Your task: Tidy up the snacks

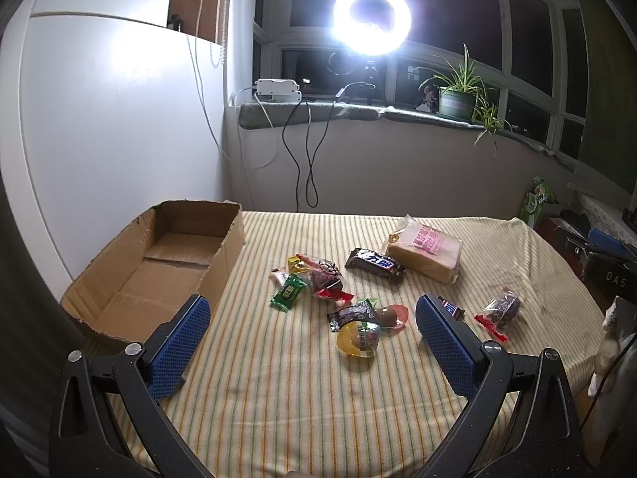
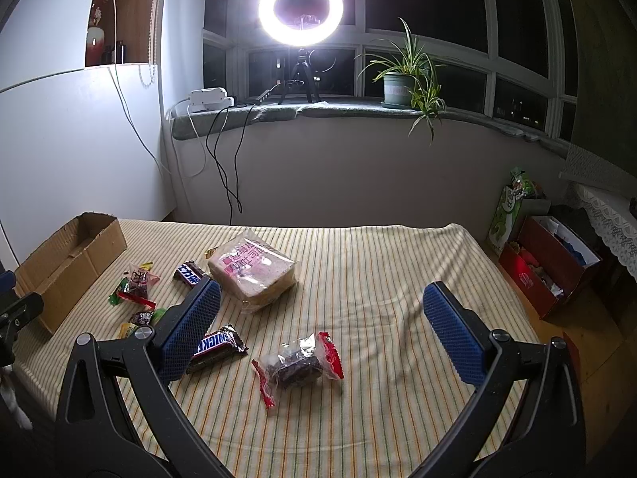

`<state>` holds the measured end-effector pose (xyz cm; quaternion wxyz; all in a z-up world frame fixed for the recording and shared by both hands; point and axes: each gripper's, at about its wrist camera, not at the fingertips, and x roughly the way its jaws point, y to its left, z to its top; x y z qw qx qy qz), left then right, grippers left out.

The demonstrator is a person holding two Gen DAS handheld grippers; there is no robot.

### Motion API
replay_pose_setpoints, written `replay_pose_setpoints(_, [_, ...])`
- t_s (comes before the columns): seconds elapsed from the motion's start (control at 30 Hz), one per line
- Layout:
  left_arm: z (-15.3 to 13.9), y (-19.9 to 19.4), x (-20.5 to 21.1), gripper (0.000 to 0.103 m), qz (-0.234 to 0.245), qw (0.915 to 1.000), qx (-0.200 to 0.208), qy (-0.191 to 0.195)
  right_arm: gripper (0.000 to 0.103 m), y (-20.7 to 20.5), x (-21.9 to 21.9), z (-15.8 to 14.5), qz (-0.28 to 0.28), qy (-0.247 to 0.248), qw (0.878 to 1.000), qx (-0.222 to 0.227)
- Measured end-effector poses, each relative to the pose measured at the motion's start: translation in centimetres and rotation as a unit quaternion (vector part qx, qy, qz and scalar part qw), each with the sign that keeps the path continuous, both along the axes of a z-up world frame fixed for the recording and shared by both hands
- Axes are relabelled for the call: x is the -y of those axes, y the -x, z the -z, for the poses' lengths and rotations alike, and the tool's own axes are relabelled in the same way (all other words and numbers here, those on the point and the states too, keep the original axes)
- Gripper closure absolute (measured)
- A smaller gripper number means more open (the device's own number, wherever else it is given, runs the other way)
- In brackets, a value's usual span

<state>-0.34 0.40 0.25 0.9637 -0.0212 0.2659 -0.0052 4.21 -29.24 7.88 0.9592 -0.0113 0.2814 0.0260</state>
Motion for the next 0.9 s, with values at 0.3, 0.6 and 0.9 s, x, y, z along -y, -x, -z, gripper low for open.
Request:
replay_pose_setpoints(0.3, [0.0,0.0,0.2,0.001,0.001,1.0,0.0,0.0,0.0,-0.1,-0.2,0.2,-0.001,0.0,1.0,-0.003])
replay_pose_setpoints(0.6, [0.3,-0.9,0.6,0.001,0.008,1.0,-0.006,0.0,0.0,-0.8,0.0,1.0,-0.003,-0.002,1.0,-0.013])
replay_pose_setpoints(0.9, [0.5,-2.3,1.8,0.001,0.024,0.9996,-0.013,-0.003,0.0,-2.3,0.2,1.8,-0.01,-0.004,1.0,-0.026])
